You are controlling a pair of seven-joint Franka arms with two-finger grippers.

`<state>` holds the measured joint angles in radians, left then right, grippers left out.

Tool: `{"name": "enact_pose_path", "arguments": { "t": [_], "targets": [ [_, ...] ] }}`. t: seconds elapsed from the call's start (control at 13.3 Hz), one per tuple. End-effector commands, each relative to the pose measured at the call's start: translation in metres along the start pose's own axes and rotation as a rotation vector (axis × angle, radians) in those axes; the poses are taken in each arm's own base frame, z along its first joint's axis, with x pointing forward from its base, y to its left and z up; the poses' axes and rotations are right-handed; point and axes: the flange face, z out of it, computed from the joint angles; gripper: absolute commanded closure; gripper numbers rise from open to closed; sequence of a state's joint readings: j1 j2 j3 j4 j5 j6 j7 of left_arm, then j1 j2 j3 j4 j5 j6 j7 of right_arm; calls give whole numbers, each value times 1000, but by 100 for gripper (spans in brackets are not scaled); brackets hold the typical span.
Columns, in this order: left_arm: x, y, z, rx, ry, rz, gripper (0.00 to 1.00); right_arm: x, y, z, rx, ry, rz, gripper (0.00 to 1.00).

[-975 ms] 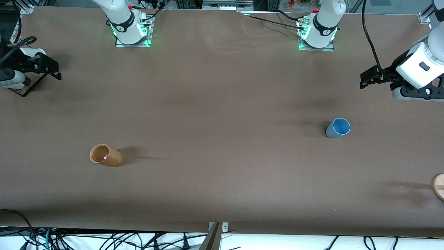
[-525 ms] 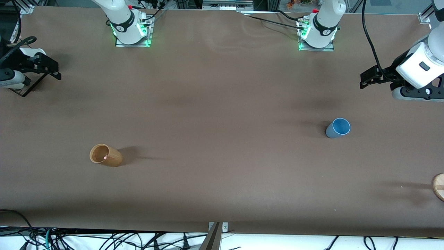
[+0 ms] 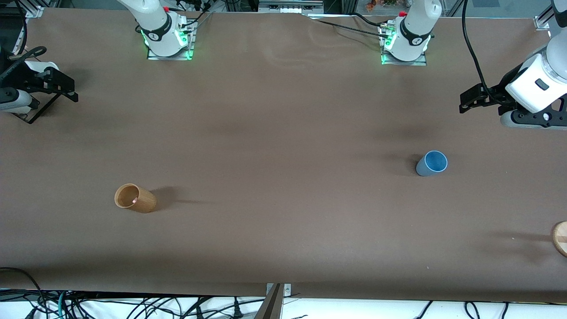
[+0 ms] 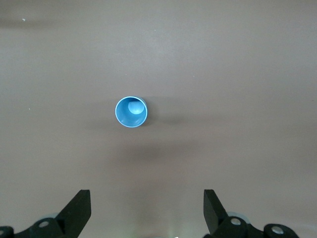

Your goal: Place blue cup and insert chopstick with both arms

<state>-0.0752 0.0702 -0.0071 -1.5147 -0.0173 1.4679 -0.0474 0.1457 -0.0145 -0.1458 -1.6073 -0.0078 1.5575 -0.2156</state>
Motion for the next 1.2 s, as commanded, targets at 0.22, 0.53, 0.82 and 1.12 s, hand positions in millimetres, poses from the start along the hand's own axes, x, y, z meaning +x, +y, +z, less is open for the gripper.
{"name": "enact_pose_path", "arguments": {
  "t": [0.22,0.53,0.82,1.12],
  "targets": [
    [9,-1,3,6,-9,26,0,0,4,-9,1,7,-8,0],
    [45,10,53,47,-42,53,0,-3,7,-14,-9,12,-29,0],
    [64,-19,82,40,-29,13,0,-5,5,-16,1,14,-28,0],
    [68,-49,141,120,-42,56,0,-11,0,-28,3,1,-37,0]
  ]
}}
